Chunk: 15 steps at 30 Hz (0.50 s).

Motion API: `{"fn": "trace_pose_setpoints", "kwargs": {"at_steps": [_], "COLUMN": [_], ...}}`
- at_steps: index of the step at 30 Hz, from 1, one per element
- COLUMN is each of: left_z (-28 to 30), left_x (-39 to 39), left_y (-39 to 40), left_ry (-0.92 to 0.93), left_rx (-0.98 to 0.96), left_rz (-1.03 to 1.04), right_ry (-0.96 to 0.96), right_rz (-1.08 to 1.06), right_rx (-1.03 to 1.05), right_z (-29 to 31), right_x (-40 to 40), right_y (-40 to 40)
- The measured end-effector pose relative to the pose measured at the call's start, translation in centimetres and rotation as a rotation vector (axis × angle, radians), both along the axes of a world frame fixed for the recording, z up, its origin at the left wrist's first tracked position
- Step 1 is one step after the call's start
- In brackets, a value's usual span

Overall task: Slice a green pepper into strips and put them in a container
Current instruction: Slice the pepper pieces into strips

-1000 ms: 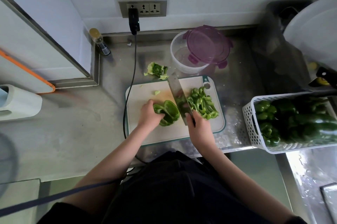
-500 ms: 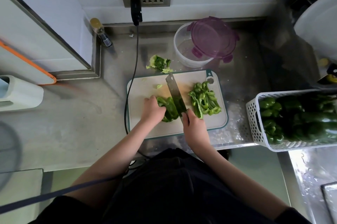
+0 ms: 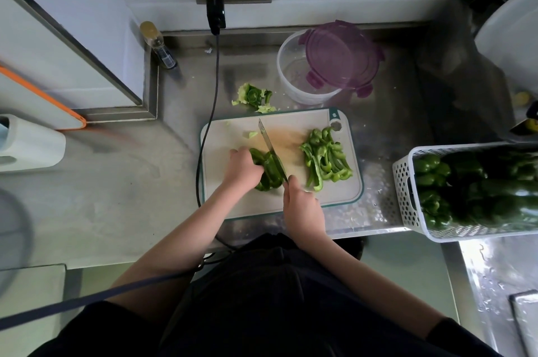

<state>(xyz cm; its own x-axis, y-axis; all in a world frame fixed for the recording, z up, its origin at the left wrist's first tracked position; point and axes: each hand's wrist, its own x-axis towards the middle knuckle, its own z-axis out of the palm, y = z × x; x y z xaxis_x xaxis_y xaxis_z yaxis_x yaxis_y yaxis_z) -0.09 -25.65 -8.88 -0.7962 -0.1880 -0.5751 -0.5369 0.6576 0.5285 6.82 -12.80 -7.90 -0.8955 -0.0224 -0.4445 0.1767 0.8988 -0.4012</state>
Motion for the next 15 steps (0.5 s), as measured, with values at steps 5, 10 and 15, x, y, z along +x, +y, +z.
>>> {"fn": "trace_pose_setpoints", "kwargs": {"at_steps": [5, 10, 15], "left_z": [0.1, 0.0, 0.1], "left_x": [-0.1, -0.1, -0.3], "left_y": [0.4, 0.5, 0.8], "left_ry": [-0.018, -0.02, -0.022], "left_rx": [-0.021, -0.031, -0.075], "left_rz": [-0.001, -0.02, -0.066], "right_ry": [-0.025, -0.027, -0.021], "right_rz": [-0.013, -0.035, -0.092], "right_rx": [-0.013, -0.027, -0.064], "right_z": [-0.4, -0.6, -0.7], "right_x": [0.0, -0.2, -1.6], "right_y": [0.1, 0.1, -0.4]}}
